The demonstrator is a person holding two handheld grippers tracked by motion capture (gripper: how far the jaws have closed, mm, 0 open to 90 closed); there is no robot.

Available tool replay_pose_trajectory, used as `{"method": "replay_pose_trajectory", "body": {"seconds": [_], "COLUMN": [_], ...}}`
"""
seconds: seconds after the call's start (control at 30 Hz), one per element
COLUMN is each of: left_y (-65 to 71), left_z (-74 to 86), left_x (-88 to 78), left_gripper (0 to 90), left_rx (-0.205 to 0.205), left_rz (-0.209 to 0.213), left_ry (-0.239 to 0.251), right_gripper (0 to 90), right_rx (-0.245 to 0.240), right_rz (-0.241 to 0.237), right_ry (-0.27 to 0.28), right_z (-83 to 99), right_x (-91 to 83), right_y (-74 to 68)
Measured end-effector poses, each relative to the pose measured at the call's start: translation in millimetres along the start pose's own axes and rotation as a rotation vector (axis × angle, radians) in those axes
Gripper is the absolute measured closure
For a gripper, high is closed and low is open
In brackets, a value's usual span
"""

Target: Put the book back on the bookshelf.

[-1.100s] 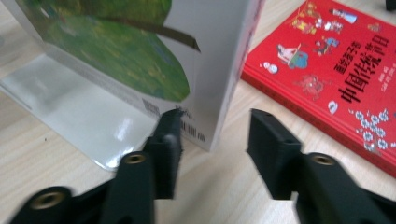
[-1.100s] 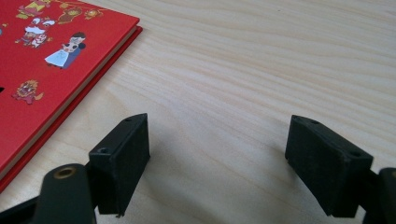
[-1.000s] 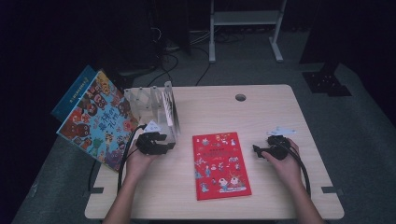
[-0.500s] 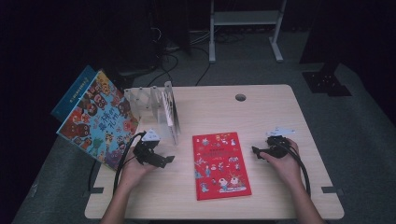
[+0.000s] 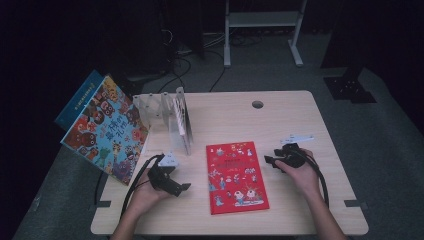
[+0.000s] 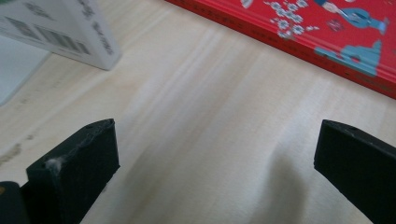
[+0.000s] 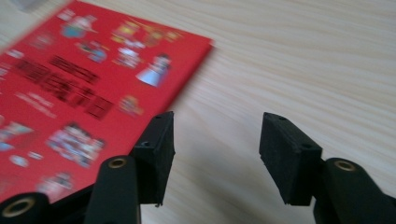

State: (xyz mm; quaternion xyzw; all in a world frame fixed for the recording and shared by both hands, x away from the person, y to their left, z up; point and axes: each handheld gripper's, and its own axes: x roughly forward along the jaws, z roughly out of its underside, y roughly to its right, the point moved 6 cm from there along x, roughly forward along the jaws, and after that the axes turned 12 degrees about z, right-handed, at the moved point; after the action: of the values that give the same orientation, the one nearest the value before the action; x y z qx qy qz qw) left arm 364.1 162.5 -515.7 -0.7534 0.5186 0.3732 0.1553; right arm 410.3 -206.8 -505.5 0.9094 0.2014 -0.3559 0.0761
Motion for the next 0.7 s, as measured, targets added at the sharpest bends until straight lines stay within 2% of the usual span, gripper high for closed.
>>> {"method": "replay_pose_trajectory", "body": {"seconds": [0.1,0.23,0.3,0.33,0.53,0.7], "left_y": [6.4,10.5,10.8,11.5,12.0,12.5], "left_z": [4.7,5.4,5.4,6.0,6.4,5.7], "left_x": [4.8,8.4,9.8,10.5,11.0,11.8], "left_gripper": [0.0,0.0,0.0,0.0,0.0,0.0], "left_rx": [0.014,0.038,0.053,0.057,0.05,0.046], "left_rz": [0.026,0.032,0.021,0.023,0.016,0.013], "left_ry": [-0.009,-0.003,0.005,0.027,0.039,0.039], "right_gripper": [46.7,46.8,46.6,46.7,48.0,48.4], "right_rx": [-0.004,-0.01,-0.011,-0.005,0.009,0.002], "right_rz": [-0.051,-0.066,-0.074,-0.081,-0.113,-0.108], "right_ry": [-0.014,-0.028,-0.043,-0.057,-0.088,-0.093], "right_z": [-9.6,-15.0,-17.2,-17.9,-20.2,-24.3], "right_x": [5.0,12.3,17.8,22.8,33.8,37.5], "right_y": [-15.5,-22.9,-26.8,-29.4,-36.2,-39.2]}}
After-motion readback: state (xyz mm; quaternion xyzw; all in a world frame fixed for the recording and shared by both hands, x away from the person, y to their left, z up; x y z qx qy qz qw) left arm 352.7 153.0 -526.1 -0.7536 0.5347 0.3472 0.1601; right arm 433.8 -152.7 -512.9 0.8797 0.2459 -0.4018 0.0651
